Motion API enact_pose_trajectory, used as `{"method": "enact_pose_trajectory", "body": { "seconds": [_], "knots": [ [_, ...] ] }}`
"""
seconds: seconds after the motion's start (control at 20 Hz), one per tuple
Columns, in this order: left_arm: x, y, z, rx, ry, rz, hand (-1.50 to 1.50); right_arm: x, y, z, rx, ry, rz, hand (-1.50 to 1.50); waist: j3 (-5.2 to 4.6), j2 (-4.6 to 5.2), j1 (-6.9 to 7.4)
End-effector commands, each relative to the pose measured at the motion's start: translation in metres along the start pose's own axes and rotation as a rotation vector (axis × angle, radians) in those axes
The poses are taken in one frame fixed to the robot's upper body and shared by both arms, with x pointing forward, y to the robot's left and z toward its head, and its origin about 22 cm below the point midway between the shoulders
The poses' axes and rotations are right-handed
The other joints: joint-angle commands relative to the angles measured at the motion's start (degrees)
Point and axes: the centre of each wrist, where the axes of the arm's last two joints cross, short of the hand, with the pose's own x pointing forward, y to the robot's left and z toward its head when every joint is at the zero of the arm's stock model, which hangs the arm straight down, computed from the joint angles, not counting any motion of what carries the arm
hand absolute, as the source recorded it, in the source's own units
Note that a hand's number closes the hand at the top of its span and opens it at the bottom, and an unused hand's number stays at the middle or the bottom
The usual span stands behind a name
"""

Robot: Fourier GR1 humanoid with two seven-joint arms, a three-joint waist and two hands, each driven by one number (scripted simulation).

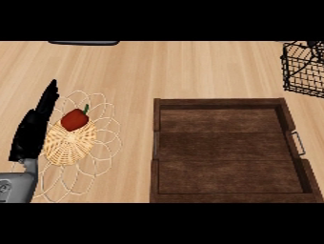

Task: Pick the cupcake from the tray and place it in the tiered basket

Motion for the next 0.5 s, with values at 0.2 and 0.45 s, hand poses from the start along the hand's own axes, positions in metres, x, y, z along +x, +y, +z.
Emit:
{"method": "enact_pose_trajectory", "body": {
  "seconds": [0.2, 0.45],
  "knots": [
    [0.008, 0.013, -0.003, 0.009, 0.023, -0.017, 0.00, -0.012, -0.044, -0.003, -0.163, -0.007, -0.115, -1.50, 0.03, -0.57, -1.20],
    [-0.005, 0.015, -0.004, 0.024, 0.016, -0.011, 0.00, -0.033, -0.092, -0.002, -0.141, 0.137, -0.192, -1.50, -0.02, -0.64, -1.81]
  ]
}}
